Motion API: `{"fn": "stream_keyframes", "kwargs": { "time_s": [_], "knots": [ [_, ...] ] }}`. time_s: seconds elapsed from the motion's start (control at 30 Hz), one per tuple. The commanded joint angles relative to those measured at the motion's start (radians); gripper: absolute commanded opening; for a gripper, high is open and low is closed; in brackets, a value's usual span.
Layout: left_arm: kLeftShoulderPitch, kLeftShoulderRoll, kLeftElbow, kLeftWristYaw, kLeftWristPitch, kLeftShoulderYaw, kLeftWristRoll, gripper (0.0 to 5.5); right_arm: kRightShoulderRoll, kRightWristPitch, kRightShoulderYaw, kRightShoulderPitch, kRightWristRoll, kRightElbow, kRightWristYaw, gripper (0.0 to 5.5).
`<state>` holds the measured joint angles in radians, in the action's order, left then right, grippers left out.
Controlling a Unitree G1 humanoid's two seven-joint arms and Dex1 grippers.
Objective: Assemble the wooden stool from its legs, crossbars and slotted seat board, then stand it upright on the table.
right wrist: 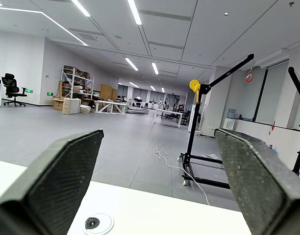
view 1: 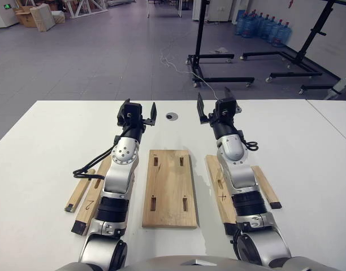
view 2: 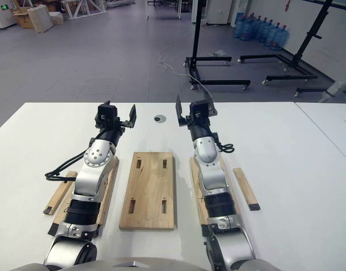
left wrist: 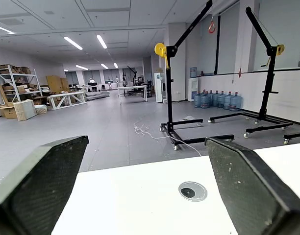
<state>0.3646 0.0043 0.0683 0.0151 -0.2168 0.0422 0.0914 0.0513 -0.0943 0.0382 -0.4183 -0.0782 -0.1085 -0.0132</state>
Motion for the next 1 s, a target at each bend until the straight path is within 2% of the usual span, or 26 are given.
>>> {"fn": "stream_keyframes", "kwargs": {
  "time_s": [0.03, 0.13, 0.53, 1.0],
  "knots": [
    [-0.008, 0.016, 0.053, 0.001, -0.037, 0.001, 0.013, 4.37, -0.011, 0.012, 0.006, -0.024, 0.008, 0.002, 0.011, 4.17],
    [-0.017, 0.003, 0.036, 0.015, -0.008, -0.025, -0.010, 4.37, -0.024, 0.008, 0.021, -0.025, 0.006, -0.007, 0.022, 4.17],
    [0.012, 0.000, -0.065, -0.025, 0.116, 0.016, -0.015, 4.37, -0.023, 0.003, 0.008, 0.020, -0.014, 0.012, -0.022, 4.17],
    [0.053, -0.004, -0.121, -0.045, 0.128, 0.054, -0.005, 4.37, -0.001, -0.008, -0.021, 0.059, -0.035, 0.013, -0.045, 4.17]
  ]
}}
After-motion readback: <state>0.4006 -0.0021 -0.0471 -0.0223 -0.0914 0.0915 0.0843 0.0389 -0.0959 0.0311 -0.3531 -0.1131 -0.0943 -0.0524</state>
